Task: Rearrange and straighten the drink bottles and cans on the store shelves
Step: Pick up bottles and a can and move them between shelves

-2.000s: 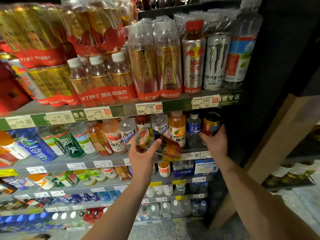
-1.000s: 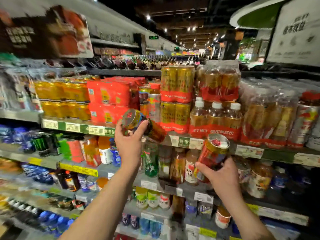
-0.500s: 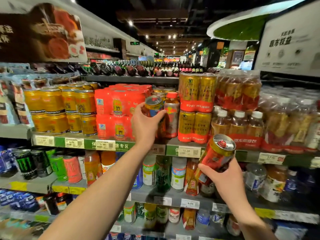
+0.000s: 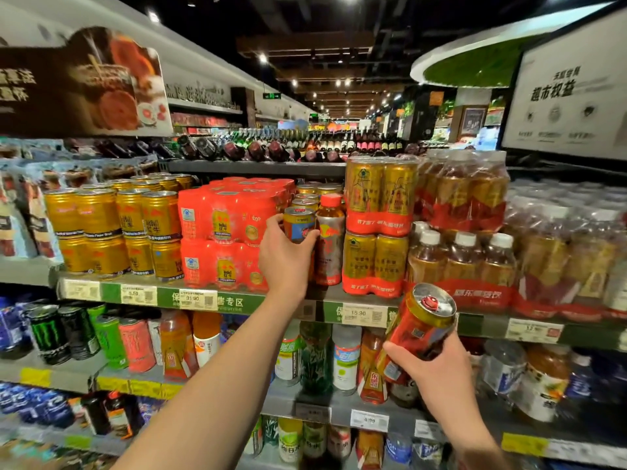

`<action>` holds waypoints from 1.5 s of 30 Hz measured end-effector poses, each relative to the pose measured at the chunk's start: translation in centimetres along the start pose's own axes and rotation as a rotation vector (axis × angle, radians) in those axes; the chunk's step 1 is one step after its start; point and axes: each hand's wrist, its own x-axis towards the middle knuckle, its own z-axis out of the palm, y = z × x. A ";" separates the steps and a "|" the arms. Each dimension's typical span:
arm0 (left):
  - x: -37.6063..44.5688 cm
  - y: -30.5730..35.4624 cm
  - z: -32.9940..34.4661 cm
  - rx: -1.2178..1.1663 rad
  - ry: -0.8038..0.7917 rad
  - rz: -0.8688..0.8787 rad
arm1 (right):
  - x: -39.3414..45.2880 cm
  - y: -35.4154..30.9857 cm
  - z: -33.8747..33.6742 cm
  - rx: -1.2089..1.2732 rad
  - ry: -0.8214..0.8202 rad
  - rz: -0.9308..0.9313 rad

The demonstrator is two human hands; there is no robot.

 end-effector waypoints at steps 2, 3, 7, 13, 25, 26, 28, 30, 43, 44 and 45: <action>-0.1 0.2 0.5 0.043 0.033 0.016 | 0.4 0.1 -0.7 0.017 -0.024 0.025; -0.1 0.3 0.7 0.069 0.044 0.017 | 0.6 0.3 -1.0 0.027 -0.035 0.034; 0.0 0.3 1.1 0.149 0.044 0.034 | 1.6 1.1 -2.4 0.032 -0.056 0.030; -1.0 0.4 1.7 0.231 0.129 0.178 | 3.1 2.0 -4.2 0.075 -0.114 0.044; -2.1 2.3 5.1 0.380 -0.178 0.178 | 4.6 3.6 -6.0 0.061 -0.151 0.072; -2.1 2.4 5.2 0.396 -0.182 0.175 | 4.7 3.8 -6.1 0.065 -0.157 0.076; -1.9 2.6 5.2 0.425 -0.191 0.187 | 4.8 4.4 -6.0 0.057 -0.162 0.079; -1.3 2.8 5.2 0.479 -0.222 0.231 | 4.8 4.9 -5.9 0.032 -0.164 0.086; 1.0 3.9 3.6 0.448 -0.316 0.284 | 4.6 5.6 -4.1 0.038 -0.109 0.076; 1.0 3.8 3.6 0.412 -0.332 0.272 | 4.5 5.7 -3.9 0.038 -0.088 0.071; 1.0 3.8 3.6 0.375 -0.338 0.262 | 4.5 5.7 -3.6 0.039 -0.072 0.076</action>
